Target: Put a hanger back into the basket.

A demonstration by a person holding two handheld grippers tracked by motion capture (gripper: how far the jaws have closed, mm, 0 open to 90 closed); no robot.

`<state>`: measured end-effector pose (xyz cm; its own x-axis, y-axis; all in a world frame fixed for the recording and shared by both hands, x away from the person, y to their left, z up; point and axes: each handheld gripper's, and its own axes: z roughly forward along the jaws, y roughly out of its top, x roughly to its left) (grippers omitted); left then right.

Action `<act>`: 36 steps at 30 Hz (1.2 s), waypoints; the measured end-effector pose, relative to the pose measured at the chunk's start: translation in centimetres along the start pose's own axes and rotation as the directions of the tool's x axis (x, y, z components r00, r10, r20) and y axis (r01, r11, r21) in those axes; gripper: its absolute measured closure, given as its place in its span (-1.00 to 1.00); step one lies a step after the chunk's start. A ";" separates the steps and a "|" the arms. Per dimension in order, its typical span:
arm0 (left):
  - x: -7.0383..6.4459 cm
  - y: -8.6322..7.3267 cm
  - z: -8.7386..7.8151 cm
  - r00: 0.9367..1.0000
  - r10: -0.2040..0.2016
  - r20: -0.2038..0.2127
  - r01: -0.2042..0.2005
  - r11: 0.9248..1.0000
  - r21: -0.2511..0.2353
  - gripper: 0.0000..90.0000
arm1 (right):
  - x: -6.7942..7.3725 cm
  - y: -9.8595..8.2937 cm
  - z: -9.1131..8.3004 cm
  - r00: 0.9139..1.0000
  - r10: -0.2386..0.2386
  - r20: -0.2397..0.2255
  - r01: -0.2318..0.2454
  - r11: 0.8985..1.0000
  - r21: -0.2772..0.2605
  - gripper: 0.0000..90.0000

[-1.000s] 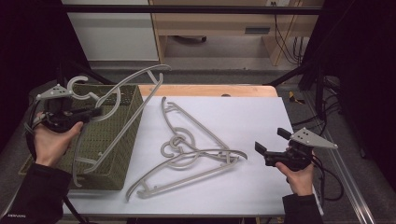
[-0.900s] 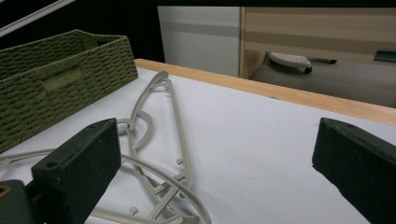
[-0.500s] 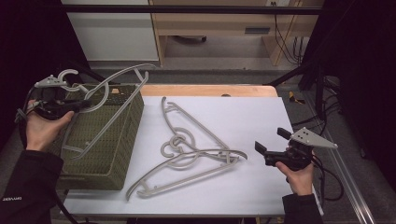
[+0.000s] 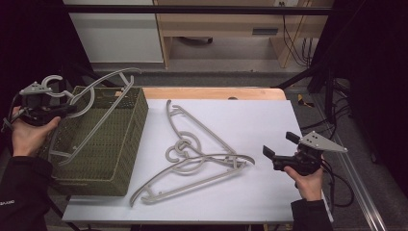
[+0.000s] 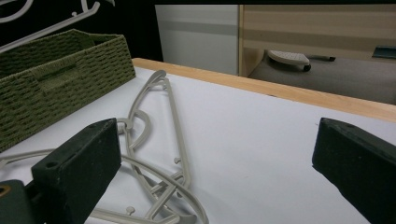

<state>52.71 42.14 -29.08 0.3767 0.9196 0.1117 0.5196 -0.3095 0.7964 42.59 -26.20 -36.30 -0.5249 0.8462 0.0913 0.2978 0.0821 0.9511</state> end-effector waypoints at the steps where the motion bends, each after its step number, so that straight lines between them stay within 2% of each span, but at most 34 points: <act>1: 0.0 0.0 0.0 1.000 0.000 0.000 0.000 1.000 0.000 0.83 | 0.0 0.0 0.0 1.000 0.002 -0.002 -0.002 1.000 -0.001 -0.97; 2: 0.2 -0.2 0.2 1.000 0.004 -0.017 -0.003 1.000 0.008 0.83 | 0.0 0.0 0.0 1.000 0.002 0.000 -0.002 1.000 -0.004 -0.97; 8: 0.8 -0.8 1.0 0.999 0.021 -0.032 -0.020 0.999 0.033 0.83 | 0.0 0.0 0.0 1.000 0.000 -0.003 0.000 1.000 0.001 -0.97; 13: 1.1 -1.5 1.6 0.997 0.053 -0.063 -0.048 0.995 0.082 0.83 | -0.1 -0.1 0.1 1.000 0.002 -0.002 -0.002 1.000 0.003 -0.97; 16: 1.4 -2.4 1.8 0.997 0.061 -0.051 -0.057 0.995 0.083 0.83 | -0.1 -0.1 0.1 1.000 0.003 -0.003 -0.003 1.000 0.004 -0.97; 21: 1.5 -3.0 1.9 0.997 0.070 -0.038 -0.066 0.995 0.077 0.83 | 0.0 -0.1 0.1 1.000 0.002 0.001 -0.002 1.000 0.007 -0.97; 23: 1.5 -3.1 2.1 0.995 0.094 -0.044 -0.089 0.991 0.099 0.83 | -0.1 -0.1 0.1 1.000 0.003 -0.001 -0.003 1.000 0.005 -0.97; 24: 1.4 -3.3 2.2 0.992 0.114 -0.047 -0.108 0.987 0.117 0.83 | -0.1 -0.1 0.1 1.000 0.003 -0.001 -0.003 1.000 0.005 -0.97; 25: 1.3 -3.4 2.5 0.990 0.135 -0.042 -0.127 0.980 0.151 0.83 | -0.1 -0.1 0.1 1.000 0.003 -0.001 -0.003 1.000 0.005 -0.97; 27: 1.1 -3.8 2.9 0.989 0.143 -0.041 -0.135 0.978 0.161 0.82 | -0.1 -0.1 0.1 1.000 0.002 -0.002 -0.002 1.000 0.005 -0.97; 29: 0.6 -4.1 3.5 0.991 0.130 -0.024 -0.124 0.979 0.162 0.81 | -0.1 -0.1 0.1 1.000 0.004 -0.001 -0.004 1.000 0.005 -0.97; 31: 0.3 -4.2 4.0 0.992 0.124 -0.020 -0.118 0.975 0.187 0.80 | 0.0 -0.1 0.2 1.000 -0.001 0.001 0.001 1.000 0.006 -0.97; 36: -0.1 -4.7 5.1 0.994 0.103 -0.031 -0.094 0.972 0.215 0.78 | 0.0 -0.1 0.2 1.000 0.001 -0.001 -0.001 1.000 0.005 -0.97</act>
<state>54.12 42.33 -35.86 0.4045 0.8897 0.2115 0.6342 -0.4395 0.6361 42.73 -26.14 -36.46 -0.5255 0.8458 0.0924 0.3023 0.0841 0.9495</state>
